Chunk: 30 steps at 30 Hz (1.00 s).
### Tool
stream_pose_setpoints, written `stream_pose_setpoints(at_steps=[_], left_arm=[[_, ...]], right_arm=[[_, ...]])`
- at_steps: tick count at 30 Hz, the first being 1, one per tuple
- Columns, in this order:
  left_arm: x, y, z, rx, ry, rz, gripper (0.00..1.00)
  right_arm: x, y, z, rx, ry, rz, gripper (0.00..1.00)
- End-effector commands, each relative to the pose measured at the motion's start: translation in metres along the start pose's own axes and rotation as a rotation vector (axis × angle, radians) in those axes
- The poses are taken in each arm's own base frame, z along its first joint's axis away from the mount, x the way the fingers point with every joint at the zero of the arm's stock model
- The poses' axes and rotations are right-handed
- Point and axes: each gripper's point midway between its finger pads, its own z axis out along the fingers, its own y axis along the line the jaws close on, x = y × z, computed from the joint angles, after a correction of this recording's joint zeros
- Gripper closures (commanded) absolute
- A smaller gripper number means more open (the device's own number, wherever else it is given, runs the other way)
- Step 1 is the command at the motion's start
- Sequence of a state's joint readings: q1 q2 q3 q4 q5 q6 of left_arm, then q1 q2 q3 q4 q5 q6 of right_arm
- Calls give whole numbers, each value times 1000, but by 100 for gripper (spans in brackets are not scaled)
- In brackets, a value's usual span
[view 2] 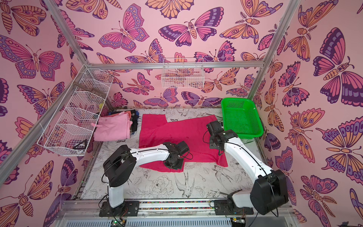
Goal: Fold and stack t-shirts
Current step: Flatten out the T-shirt at the center of the board.
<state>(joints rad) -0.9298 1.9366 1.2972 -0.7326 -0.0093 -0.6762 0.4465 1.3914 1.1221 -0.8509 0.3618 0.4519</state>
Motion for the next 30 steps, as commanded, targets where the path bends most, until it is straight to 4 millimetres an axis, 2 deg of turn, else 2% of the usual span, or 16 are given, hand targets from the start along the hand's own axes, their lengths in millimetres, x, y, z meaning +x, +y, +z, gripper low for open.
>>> stream_pose_setpoints(at_steps=[1,3,9,12,16,22,30], left_arm=[[15,19,-2,-71,33,3,81],[15,19,-1,-74,33,3,79],[15,20,1,-77,40,0,79],[15,19,3,-77,43,2,80],[17,19,6,-80,53,3,84],[18,20,9,-86,63,3,99],[20,22,15,-98,74,8,100]], right_arm=[[-2,5,10,14,12,12,37],[0,7,18,22,26,6,41],[7,9,35,51,63,-1,79],[10,9,40,58,76,-5,89],[16,11,48,65,103,-12,93],[33,14,70,85,175,-28,98],[46,18,82,94,240,-30,100]])
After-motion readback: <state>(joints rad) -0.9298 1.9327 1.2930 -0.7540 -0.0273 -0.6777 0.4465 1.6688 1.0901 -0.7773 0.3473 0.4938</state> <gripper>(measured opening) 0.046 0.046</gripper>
